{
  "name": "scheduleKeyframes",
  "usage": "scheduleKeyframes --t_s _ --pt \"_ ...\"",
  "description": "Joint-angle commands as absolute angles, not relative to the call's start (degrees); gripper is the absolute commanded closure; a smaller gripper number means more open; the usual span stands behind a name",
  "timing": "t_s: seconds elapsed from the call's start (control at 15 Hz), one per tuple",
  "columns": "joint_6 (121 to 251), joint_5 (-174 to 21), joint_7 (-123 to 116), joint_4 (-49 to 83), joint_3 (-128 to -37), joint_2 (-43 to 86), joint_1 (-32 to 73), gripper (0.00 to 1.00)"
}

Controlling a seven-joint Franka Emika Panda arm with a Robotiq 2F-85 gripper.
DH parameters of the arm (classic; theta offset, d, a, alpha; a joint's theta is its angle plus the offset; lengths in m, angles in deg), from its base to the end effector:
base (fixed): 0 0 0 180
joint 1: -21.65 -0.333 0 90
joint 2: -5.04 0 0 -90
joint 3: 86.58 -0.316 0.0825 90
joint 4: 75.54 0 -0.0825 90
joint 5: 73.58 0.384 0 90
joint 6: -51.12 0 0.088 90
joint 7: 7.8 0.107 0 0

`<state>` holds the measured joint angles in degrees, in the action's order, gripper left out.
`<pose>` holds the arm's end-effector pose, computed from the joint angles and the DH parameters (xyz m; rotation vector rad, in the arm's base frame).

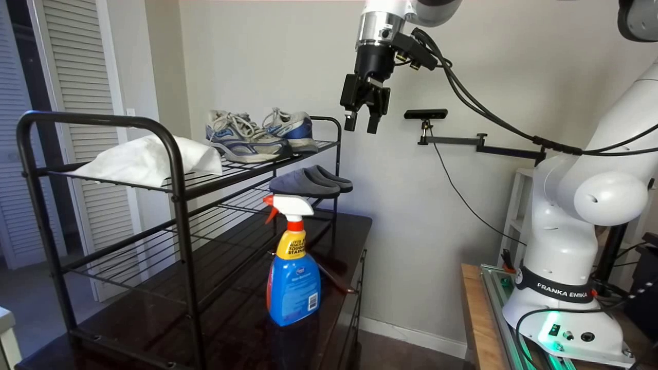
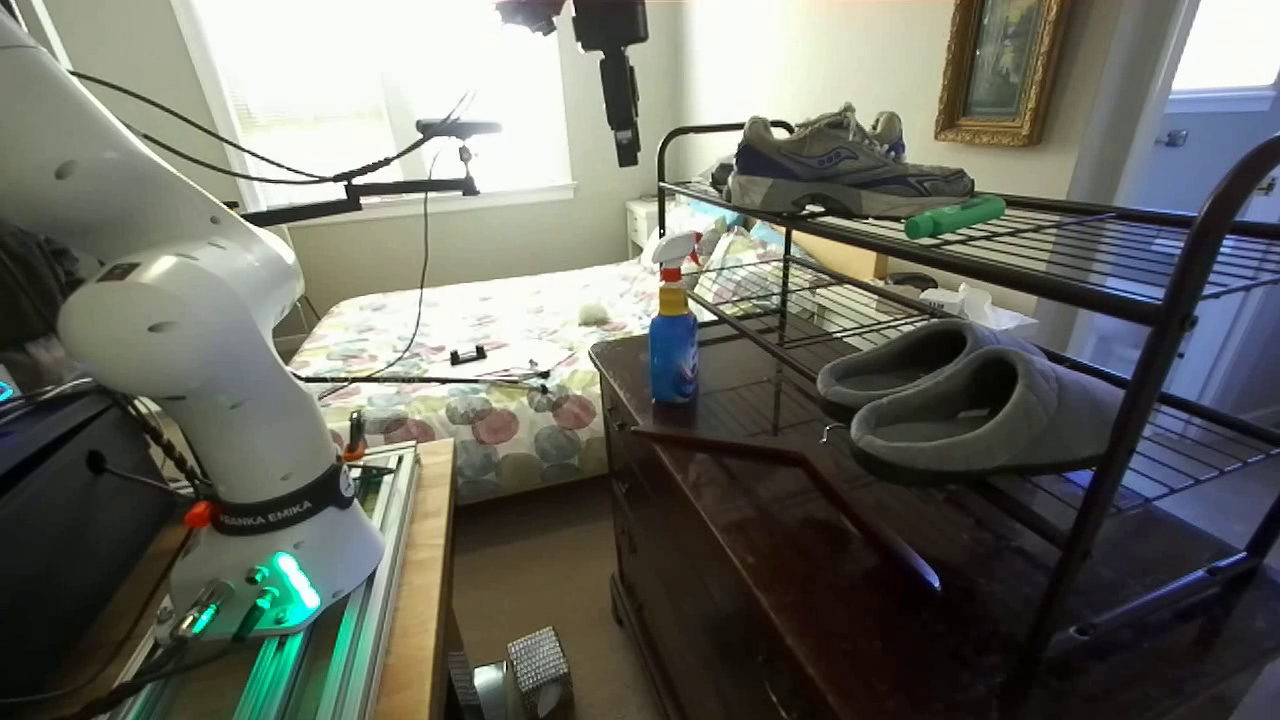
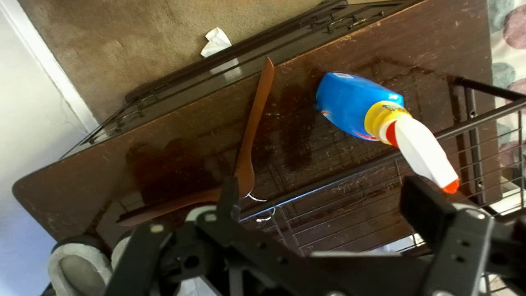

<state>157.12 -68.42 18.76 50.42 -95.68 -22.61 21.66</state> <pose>0.4135 0.0841 0.5800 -3.0398 0.5175 -0.1842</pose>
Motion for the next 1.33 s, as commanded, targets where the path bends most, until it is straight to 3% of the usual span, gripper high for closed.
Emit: scheduleKeyframes --t_s 0.0,0.53,1.07,1.27 --pt "160.69 -67.35 28.48 52.71 -96.66 -20.84 23.64 0.0" --pt "171.56 -66.57 29.1 62.49 -94.62 -16.89 21.88 0.0" --pt "169.84 -64.62 28.01 63.51 -93.99 -15.17 21.91 0.0" --pt "178.97 -64.7 25.51 68.15 -93.71 -12.13 21.98 0.0"
